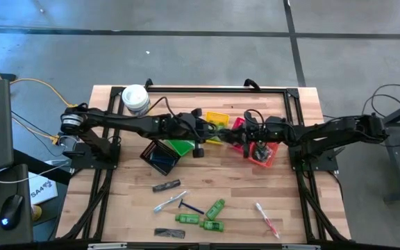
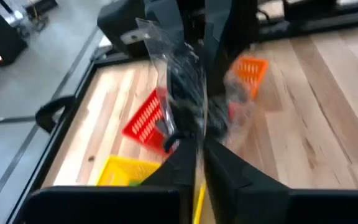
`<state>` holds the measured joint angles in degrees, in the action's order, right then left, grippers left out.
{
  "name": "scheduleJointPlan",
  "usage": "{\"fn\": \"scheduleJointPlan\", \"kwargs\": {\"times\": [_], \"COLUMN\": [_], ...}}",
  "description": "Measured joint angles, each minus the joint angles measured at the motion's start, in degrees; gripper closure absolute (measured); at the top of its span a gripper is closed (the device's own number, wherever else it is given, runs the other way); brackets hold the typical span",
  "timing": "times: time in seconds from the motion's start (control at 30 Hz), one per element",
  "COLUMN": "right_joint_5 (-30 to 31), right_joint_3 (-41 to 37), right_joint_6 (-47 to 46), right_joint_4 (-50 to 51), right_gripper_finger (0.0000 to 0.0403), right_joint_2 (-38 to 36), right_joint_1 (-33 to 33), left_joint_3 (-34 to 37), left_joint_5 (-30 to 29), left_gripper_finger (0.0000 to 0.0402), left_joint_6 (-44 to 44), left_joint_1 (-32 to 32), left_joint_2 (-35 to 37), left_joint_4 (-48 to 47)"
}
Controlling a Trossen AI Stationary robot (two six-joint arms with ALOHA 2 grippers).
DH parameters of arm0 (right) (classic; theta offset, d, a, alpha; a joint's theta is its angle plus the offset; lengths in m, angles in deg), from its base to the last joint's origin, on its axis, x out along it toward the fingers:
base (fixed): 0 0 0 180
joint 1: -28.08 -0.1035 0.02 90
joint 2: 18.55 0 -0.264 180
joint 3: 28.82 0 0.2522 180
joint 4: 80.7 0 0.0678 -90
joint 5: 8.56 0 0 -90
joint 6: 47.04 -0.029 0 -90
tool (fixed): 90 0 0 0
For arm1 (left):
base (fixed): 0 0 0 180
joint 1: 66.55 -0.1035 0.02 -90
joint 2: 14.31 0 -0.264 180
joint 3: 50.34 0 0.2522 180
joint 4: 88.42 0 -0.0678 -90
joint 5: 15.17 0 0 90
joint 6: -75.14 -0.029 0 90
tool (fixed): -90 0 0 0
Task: Pick & Place Travel size toiletries
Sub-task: Put the black hair brush into the orange bin
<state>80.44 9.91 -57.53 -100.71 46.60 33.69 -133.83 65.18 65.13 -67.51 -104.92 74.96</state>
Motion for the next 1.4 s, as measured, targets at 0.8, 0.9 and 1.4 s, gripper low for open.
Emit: {"fn": "scheduleJointPlan", "kwargs": {"times": [0.8,0.9,1.4], "right_joint_5": [-1.07,-0.76,2.72], "right_joint_3": [-0.01,-0.02,-0.02], "right_joint_6": [3.27,3.29,-6.02], "right_joint_4": [20.21,24.88,43.77], "right_gripper_finger": [0.0367,0.0378,0.0377], "right_joint_2": [-21.54,-24.37,-33.64], "right_joint_1": [-0.01,-0.03,-0.01], "left_joint_3": [39.91,49.36,62.9], "left_joint_5": [-8.79,-6.81,-2.97], "left_gripper_finger": [0.0392,0.0395,0.0401], "left_joint_6": [10.4,9.91,11.79], "left_joint_1": [13.08,12.97,12.97], "left_joint_2": [51.07,57.09,66.78], "left_joint_4": [0.1,8.63,14.27]}}
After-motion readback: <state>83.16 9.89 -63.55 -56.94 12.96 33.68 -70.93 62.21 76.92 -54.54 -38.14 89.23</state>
